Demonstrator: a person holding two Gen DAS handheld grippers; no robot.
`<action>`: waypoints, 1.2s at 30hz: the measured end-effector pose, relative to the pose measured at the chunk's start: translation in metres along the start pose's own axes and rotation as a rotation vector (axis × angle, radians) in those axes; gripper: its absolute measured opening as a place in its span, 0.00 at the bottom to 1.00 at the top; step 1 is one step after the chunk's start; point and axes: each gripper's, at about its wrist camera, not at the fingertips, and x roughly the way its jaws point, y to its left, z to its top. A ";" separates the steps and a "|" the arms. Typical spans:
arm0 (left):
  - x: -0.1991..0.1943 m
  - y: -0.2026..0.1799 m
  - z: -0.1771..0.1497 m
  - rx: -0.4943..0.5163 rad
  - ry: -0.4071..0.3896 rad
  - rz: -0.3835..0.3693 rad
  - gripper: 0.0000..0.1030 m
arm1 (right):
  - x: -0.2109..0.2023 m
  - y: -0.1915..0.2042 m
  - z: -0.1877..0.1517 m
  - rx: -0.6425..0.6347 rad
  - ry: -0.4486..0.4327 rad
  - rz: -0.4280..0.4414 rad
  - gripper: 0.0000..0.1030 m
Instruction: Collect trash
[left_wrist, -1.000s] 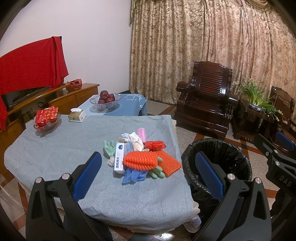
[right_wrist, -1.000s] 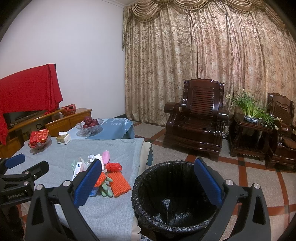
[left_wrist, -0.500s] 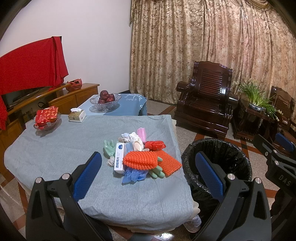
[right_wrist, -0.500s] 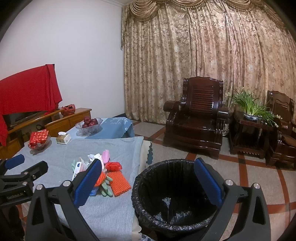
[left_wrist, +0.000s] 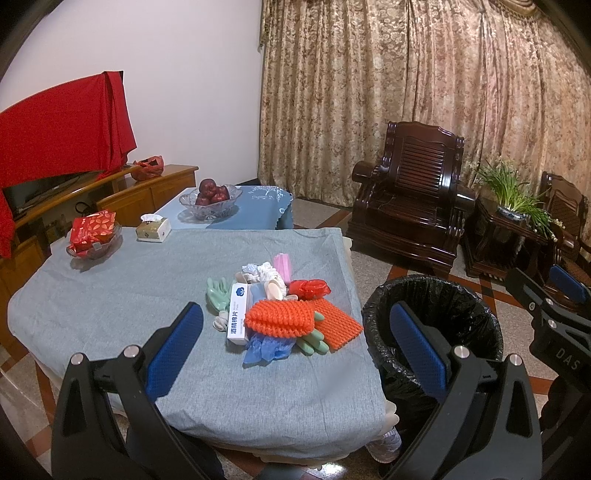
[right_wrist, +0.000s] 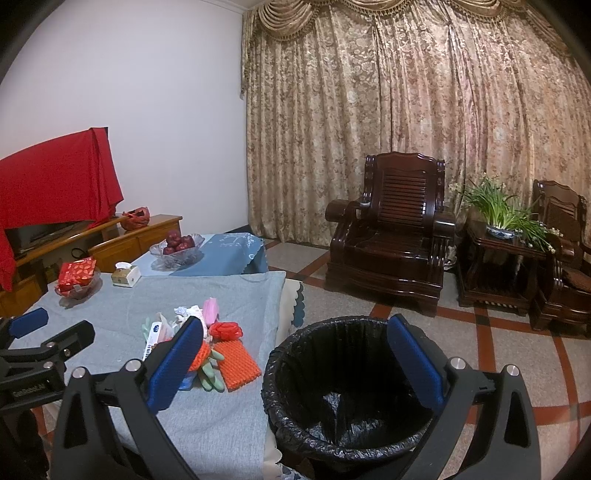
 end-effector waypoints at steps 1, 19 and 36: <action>0.000 0.000 0.000 0.000 0.001 0.000 0.95 | 0.000 0.000 0.000 -0.001 0.001 0.000 0.94; 0.004 0.003 0.000 -0.005 0.005 -0.002 0.95 | 0.007 -0.001 -0.012 0.003 0.011 0.002 0.94; 0.070 0.083 -0.041 -0.104 0.027 0.082 0.95 | 0.082 0.038 -0.033 -0.051 0.108 0.142 0.86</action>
